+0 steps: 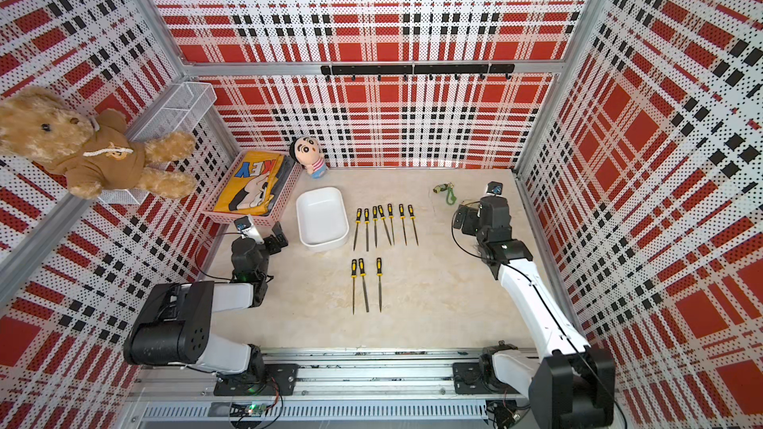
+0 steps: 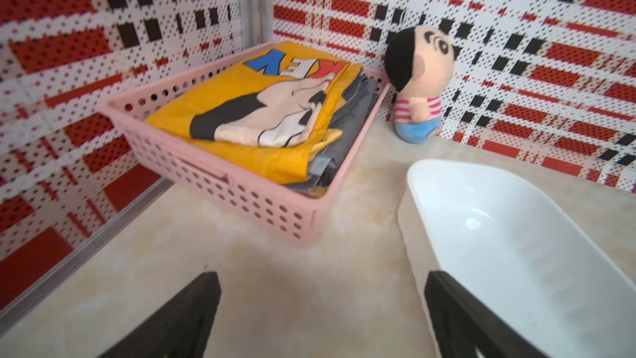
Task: Take the file tool out of the storage box
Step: Reset both arms
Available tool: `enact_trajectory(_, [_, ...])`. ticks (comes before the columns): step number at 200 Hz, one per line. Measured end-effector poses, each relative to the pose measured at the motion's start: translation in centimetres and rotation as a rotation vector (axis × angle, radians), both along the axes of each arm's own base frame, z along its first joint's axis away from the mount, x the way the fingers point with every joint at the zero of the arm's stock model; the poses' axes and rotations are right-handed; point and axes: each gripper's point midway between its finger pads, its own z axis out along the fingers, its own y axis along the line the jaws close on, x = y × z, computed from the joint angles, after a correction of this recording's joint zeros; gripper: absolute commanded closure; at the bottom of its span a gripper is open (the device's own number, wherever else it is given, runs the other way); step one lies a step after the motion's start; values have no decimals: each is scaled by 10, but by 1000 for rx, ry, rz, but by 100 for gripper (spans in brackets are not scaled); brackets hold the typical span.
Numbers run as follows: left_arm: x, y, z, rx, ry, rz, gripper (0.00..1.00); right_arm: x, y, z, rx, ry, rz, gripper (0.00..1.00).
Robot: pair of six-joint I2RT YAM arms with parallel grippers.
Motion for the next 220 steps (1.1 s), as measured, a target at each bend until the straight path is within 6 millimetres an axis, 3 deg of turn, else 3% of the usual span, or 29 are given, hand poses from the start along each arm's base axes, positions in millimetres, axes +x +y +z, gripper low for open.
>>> enact_trajectory(32, [-13, -10, 5, 42, -64, -35, 1, -23, -15, -4, -44, -127, -47, 0])
enact_trajectory(59, [-23, -16, -6, 61, -70, -51, 1, -39, -28, -26, -111, -185, -85, 0])
enact_trajectory(80, [-22, -18, 2, 71, -104, -53, 1, -43, -37, -44, -143, -196, -120, 0])
enact_trajectory(113, [-22, -18, 11, 80, -138, -48, 1, -36, -46, -65, -153, -211, -148, 0])
enact_trajectory(183, [-22, -20, 12, 98, -138, -42, 1, -15, -41, -105, -138, -224, -69, 0])
enact_trajectory(220, [-22, -21, 12, 104, -137, -41, 1, 2, -38, -104, -146, -247, -29, 0])
